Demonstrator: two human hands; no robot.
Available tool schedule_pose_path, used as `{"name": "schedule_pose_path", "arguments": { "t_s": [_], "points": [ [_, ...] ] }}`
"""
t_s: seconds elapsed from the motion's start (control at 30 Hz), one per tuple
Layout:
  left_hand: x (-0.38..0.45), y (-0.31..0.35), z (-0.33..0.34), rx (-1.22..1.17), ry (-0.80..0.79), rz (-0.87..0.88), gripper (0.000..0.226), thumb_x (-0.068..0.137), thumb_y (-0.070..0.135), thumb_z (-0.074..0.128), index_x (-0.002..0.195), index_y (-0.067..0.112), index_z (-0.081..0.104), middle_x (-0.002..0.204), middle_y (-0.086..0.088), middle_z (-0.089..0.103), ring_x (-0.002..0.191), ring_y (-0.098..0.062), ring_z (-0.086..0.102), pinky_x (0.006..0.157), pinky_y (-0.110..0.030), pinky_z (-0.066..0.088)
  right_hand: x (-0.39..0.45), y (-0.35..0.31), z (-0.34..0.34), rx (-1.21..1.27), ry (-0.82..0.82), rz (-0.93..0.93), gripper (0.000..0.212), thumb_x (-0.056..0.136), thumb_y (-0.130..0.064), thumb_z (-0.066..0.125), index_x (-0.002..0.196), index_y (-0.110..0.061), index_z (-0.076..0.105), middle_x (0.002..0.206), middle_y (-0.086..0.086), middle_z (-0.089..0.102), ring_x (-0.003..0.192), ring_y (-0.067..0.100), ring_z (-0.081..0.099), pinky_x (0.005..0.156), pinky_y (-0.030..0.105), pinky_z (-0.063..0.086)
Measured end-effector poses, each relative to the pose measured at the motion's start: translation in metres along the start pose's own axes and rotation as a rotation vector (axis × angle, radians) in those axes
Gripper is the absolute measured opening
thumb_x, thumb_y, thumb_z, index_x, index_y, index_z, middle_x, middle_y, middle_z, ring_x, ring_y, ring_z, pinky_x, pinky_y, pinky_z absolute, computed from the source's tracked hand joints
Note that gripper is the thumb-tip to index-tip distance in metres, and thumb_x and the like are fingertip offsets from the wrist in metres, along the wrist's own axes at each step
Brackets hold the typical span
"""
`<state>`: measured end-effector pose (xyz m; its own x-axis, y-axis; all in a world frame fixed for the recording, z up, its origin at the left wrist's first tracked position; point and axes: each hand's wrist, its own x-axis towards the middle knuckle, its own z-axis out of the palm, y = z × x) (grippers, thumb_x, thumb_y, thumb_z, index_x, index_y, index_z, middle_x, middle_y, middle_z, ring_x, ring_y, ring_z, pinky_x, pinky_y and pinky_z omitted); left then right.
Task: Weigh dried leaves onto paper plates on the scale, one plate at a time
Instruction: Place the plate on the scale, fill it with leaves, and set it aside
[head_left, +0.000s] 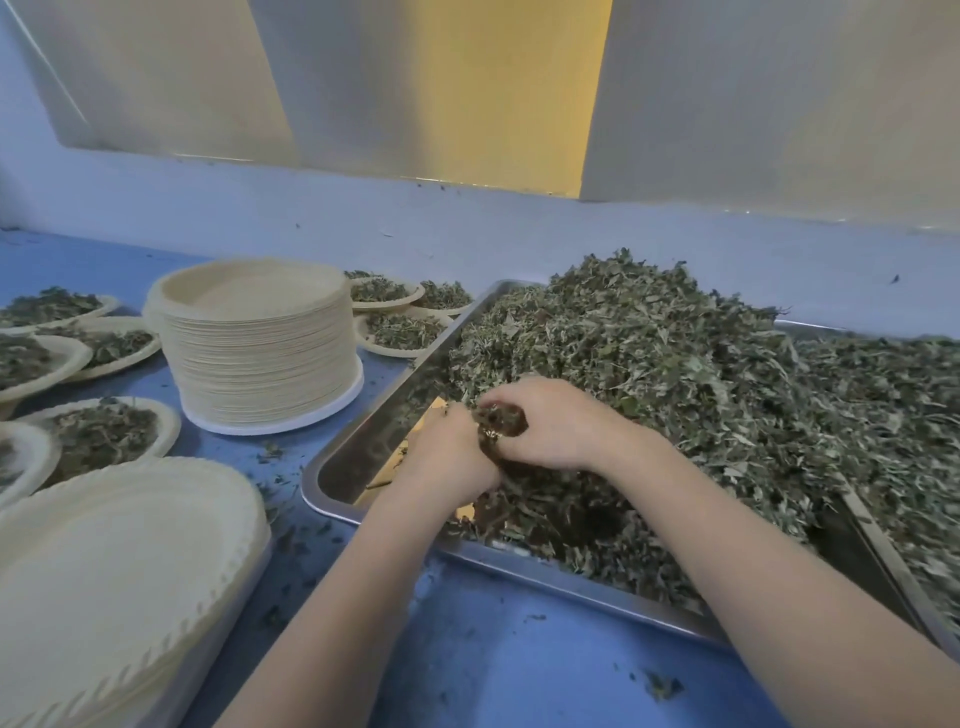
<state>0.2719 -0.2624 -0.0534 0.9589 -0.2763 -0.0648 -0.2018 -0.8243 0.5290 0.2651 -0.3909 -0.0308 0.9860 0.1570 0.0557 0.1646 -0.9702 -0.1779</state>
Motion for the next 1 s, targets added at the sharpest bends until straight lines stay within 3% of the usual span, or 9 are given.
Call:
{"name": "schedule_pose_path", "arguments": {
  "t_s": [0.07,0.2,0.37,0.47,0.53,0.63,0.8,0.9,1.0],
  "points": [
    [-0.001,-0.001,-0.004,0.053,-0.020,-0.042,0.069,0.080,0.017,0.068,0.138,0.010,0.032,0.139,-0.014,0.033,0.123,-0.037,0.041,0.095,-0.040,0.044,0.007,0.004,-0.001,-0.175,0.077,0.063,0.061,0.082,-0.043,0.058,0.139,-0.031,0.039,0.136,0.009,0.045,0.117,0.029,0.049,0.087,0.040,0.050],
    [-0.003,-0.007,-0.018,0.067,-0.050,-0.061,0.078,0.075,0.024,0.076,0.138,0.010,0.031,0.137,-0.014,0.037,0.124,-0.034,0.041,0.092,-0.039,0.043,0.028,0.000,0.013,-0.225,-0.121,0.215,0.069,0.086,-0.050,0.053,0.142,-0.014,0.035,0.136,0.016,0.046,0.116,0.034,0.051,0.088,0.037,0.047],
    [-0.005,-0.016,-0.035,-0.119,-0.105,-0.029,0.084,0.072,0.003,0.070,0.144,0.016,0.029,0.112,-0.006,0.055,0.077,-0.021,0.062,0.059,-0.032,0.054,0.037,-0.006,0.015,0.129,-0.145,0.039,0.047,0.087,-0.029,0.053,0.134,-0.032,0.050,0.138,0.003,0.049,0.110,0.021,0.055,0.086,0.029,0.046],
    [-0.006,-0.018,-0.039,-0.073,-0.146,-0.016,0.074,0.070,-0.001,0.069,0.137,0.010,0.042,0.091,-0.005,0.055,0.077,-0.022,0.060,0.066,-0.033,0.053,0.054,0.000,0.008,0.105,-0.039,0.022,0.046,0.088,-0.026,0.047,0.133,-0.031,0.051,0.141,0.003,0.049,0.118,0.021,0.051,0.094,0.032,0.044],
    [-0.008,-0.019,-0.037,-0.057,-0.170,-0.033,0.071,0.072,0.000,0.070,0.136,0.007,0.041,0.101,-0.011,0.058,0.087,-0.025,0.059,0.070,-0.033,0.052,0.072,-0.002,0.005,0.021,-0.027,0.044,0.052,0.091,-0.022,0.043,0.142,-0.019,0.041,0.149,0.008,0.039,0.133,0.025,0.039,0.108,0.037,0.035],
    [-0.004,-0.025,-0.034,-0.058,-0.163,-0.050,0.074,0.072,0.004,0.071,0.137,0.009,0.036,0.115,-0.013,0.058,0.099,-0.028,0.060,0.082,-0.038,0.054,0.099,-0.010,0.013,-0.002,-0.120,0.081,0.054,0.096,-0.023,0.035,0.148,-0.012,0.028,0.155,0.013,0.023,0.141,0.030,0.024,0.116,0.039,0.021],
    [0.001,-0.035,-0.036,-0.076,-0.162,-0.033,0.070,0.072,0.008,0.072,0.134,0.010,0.039,0.118,-0.010,0.056,0.104,-0.025,0.054,0.084,-0.034,0.049,0.098,-0.017,0.025,-0.099,-0.222,0.035,0.043,0.098,-0.021,0.029,0.130,-0.004,0.053,0.140,0.017,0.048,0.123,0.030,0.046,0.102,0.035,0.038],
    [0.002,-0.038,-0.036,-0.076,-0.171,-0.013,0.081,0.073,0.012,0.073,0.141,0.014,0.030,0.128,-0.009,0.050,0.102,-0.022,0.049,0.075,-0.029,0.041,0.070,-0.024,0.013,-0.132,-0.244,-0.101,0.043,0.101,-0.019,0.025,0.129,-0.011,0.058,0.141,0.011,0.049,0.125,0.027,0.046,0.104,0.031,0.035],
    [0.000,-0.037,-0.036,-0.075,-0.183,0.017,0.088,0.070,0.016,0.076,0.144,0.017,0.027,0.123,-0.006,0.050,0.094,-0.017,0.046,0.073,-0.026,0.039,0.039,-0.027,-0.013,-0.055,-0.321,-0.150,0.045,0.100,-0.028,0.035,0.144,-0.027,0.038,0.152,0.001,0.035,0.133,0.019,0.036,0.105,0.028,0.028]
  ]
}}
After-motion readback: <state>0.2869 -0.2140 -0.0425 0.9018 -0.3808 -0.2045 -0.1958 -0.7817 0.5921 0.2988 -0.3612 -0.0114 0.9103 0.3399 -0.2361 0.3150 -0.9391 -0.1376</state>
